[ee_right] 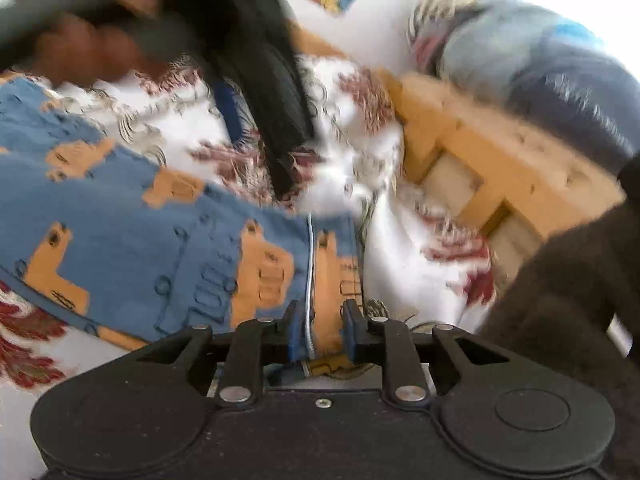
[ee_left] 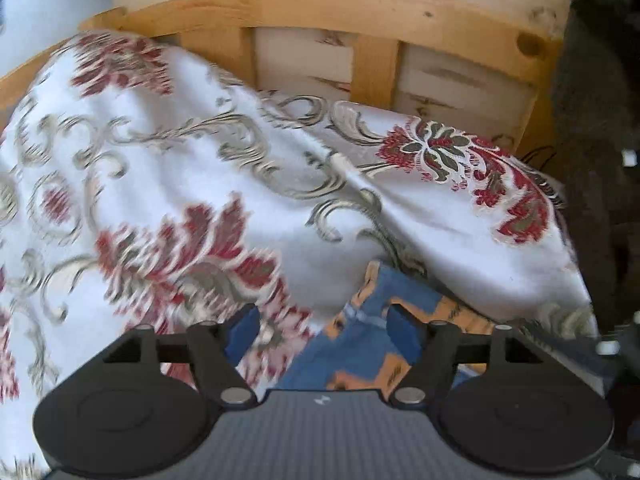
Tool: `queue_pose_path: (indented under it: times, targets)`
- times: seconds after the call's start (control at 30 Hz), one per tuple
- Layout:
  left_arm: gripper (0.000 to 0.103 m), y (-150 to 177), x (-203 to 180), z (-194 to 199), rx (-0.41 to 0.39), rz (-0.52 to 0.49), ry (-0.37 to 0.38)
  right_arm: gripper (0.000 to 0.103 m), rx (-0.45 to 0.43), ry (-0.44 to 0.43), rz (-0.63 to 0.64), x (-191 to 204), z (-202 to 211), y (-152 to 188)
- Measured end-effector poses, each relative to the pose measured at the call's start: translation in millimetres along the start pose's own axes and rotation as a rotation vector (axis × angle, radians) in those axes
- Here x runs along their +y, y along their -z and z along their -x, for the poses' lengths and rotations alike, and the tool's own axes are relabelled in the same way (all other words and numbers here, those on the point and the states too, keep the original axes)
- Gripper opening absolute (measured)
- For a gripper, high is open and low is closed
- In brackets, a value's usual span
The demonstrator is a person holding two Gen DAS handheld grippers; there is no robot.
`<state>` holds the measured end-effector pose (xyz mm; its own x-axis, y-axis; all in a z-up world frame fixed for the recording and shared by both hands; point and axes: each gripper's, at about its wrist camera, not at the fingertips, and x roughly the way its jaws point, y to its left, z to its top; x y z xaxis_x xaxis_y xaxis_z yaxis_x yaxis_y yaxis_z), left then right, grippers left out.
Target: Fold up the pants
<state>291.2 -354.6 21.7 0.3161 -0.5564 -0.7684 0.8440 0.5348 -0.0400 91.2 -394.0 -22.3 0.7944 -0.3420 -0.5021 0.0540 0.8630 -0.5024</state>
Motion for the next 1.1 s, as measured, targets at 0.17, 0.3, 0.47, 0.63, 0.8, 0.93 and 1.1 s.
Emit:
queue_pose_path:
  times: [0.17,0.3,0.47,0.63,0.8,0.93,1.1]
  targets:
    - [0.083,56,22,54,-0.060,0.188,-0.079,0.050,-0.044,0.008,-0.005,2,9,3]
    - [0.086,132,28,98,-0.081,0.282,-0.191,0.069,-0.108,-0.017,0.015,7,19,1]
    - [0.087,225,19,140,-0.024,0.262,-0.292,0.082,-0.102,-0.118,0.036,26,27,-4]
    - [0.090,297,18,173,0.005,0.306,-0.322,0.078,-0.012,-0.229,0.057,43,38,-20]
    - [0.090,309,21,208,0.041,0.279,-0.274,0.084,-0.078,-0.452,0.049,69,45,-77]
    - [0.091,300,60,243,-0.001,0.345,-0.298,0.078,-0.083,-0.709,-0.040,106,20,-131]
    - [0.091,285,127,270,-0.043,0.358,-0.469,0.071,-0.062,-0.865,-0.054,155,-17,-186]
